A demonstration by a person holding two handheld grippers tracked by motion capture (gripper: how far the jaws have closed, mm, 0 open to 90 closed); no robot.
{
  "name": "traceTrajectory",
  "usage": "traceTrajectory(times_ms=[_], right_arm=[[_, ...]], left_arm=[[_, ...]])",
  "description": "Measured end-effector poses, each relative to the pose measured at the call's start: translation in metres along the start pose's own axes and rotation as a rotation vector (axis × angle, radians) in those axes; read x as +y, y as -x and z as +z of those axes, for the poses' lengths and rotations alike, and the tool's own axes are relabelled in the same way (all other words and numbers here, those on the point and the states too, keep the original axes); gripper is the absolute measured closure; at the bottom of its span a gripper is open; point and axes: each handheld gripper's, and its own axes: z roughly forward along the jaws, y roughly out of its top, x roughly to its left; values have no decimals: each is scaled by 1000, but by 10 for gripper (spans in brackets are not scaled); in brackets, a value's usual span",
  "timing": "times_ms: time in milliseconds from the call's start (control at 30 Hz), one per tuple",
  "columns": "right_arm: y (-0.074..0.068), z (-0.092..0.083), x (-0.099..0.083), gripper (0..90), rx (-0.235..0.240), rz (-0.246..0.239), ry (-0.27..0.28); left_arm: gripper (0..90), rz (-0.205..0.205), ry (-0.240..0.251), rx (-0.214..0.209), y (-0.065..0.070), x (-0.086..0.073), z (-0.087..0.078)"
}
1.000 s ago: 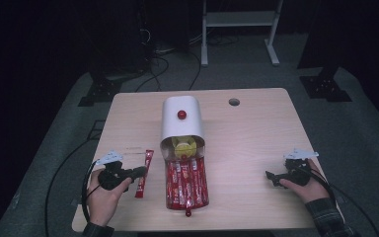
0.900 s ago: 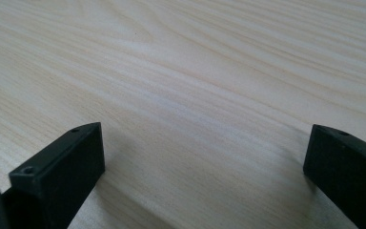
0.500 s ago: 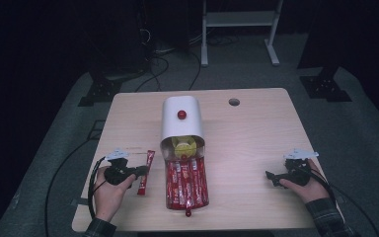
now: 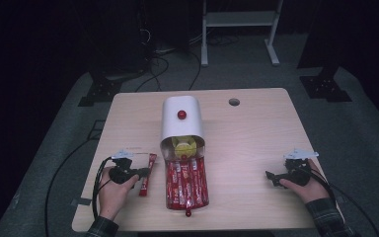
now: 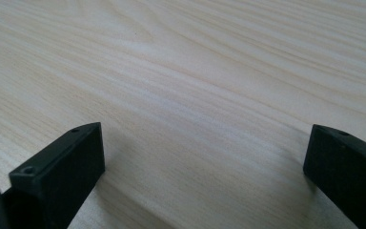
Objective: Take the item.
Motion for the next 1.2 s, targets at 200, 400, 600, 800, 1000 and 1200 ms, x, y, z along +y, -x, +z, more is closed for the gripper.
traceTrajectory(times_ms=[200,400,600,800,1000,1200], right_arm=[[0,0,0,0,0,0,0],[0,0,0,0,0,0,0],[0,0,0,0,0,-1,0],[0,0,0,0,-1,-2,1],[0,0,0,0,0,-3,0],[0,0,0,0,0,-4,0]], left_arm=[[865,7,-22,7,-1,-2,5],[756,9,-17,17,-1,-2,5],[569,24,16,45,-4,-1,-2],[341,54,60,115,-14,-3,-12],[242,57,84,172,-28,-9,-21],[187,45,10,251,-44,-18,-25]])
